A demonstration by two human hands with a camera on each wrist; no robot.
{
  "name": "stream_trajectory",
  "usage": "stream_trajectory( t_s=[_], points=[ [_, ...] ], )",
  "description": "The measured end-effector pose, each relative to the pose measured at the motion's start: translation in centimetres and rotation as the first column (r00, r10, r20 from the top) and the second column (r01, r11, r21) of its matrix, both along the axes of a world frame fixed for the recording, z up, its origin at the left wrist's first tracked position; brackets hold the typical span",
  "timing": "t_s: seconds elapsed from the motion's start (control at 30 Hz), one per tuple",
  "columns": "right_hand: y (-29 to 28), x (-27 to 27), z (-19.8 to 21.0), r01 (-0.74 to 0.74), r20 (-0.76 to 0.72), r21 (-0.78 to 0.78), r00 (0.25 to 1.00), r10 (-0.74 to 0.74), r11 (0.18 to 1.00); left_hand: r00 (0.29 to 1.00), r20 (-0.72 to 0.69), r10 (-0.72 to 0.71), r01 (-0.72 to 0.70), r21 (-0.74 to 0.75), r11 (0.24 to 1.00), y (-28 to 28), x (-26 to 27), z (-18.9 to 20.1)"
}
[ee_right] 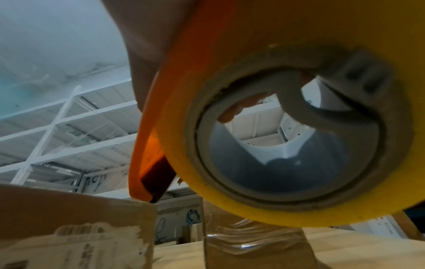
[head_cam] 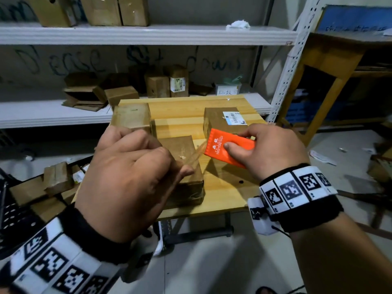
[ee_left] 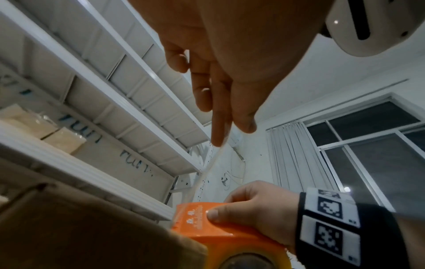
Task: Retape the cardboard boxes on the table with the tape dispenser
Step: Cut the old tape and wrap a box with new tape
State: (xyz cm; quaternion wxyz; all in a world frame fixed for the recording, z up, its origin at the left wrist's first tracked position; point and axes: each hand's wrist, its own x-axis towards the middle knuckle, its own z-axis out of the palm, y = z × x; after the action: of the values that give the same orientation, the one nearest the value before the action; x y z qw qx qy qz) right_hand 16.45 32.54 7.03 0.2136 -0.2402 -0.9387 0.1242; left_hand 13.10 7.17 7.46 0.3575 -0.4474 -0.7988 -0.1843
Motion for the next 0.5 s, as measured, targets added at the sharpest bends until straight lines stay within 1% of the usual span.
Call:
stream_trajectory(
  t_s=[0.03, 0.1, 0.17, 0.2, 0.27, 0.33, 0.37, 0.43, 0.5],
  points=[
    [-0.2, 0.0, 0.0, -0.004, 0.006, 0.0, 1.0, 0.004, 1.0, 0.999, 0.034, 0.0, 0.0, -0.002, 1.0, 0.0, 0.3, 0.1],
    [-0.4, -0.2, -0.2, 0.008, 0.036, 0.023, 0.999, -0.009, 1.0, 0.996, 0.083, -0.045, 0.044, 0.016, 0.999, 0.0, 1.6, 0.8],
    [0.3, -0.3, -0.3, 0.065, 0.094, 0.054, 0.993, -0.069, 0.996, 0.986, 0.13, -0.1, 0.095, 0.044, 0.995, -0.4, 3.5, 2.0],
    [1.1, -0.3, -0.2, 0.099, 0.105, 0.042, 0.989, -0.103, 0.994, 0.98, 0.159, -0.121, 0.112, 0.066, 0.992, -0.6, 4.2, 2.6],
    [2.7, 0.0, 0.0, 0.144, 0.092, -0.012, 0.986, -0.142, 0.99, 0.948, 0.27, -0.169, 0.13, 0.157, 0.979, -0.8, 4.5, 3.1],
    [3.4, 0.1, -0.2, 0.136, 0.073, -0.035, 0.988, -0.133, 0.99, 0.908, 0.376, -0.185, 0.084, 0.27, 0.959, -0.6, 3.8, 3.0],
    [3.3, 0.1, -0.5, 0.124, 0.075, -0.039, 0.99, -0.121, 0.992, 0.9, 0.404, -0.166, 0.044, 0.293, 0.955, -0.4, 3.3, 2.8],
    [2.9, -0.1, -1.7, 0.104, 0.117, -0.018, 0.988, -0.101, 0.994, 0.882, 0.452, -0.134, -0.008, 0.299, 0.954, -0.2, 2.3, 2.2],
    [2.6, -0.1, -2.9, 0.087, 0.166, 0.029, 0.982, -0.091, 0.996, 0.86, 0.49, -0.138, -0.027, 0.314, 0.949, -0.2, 1.5, 1.8]
  ],
)
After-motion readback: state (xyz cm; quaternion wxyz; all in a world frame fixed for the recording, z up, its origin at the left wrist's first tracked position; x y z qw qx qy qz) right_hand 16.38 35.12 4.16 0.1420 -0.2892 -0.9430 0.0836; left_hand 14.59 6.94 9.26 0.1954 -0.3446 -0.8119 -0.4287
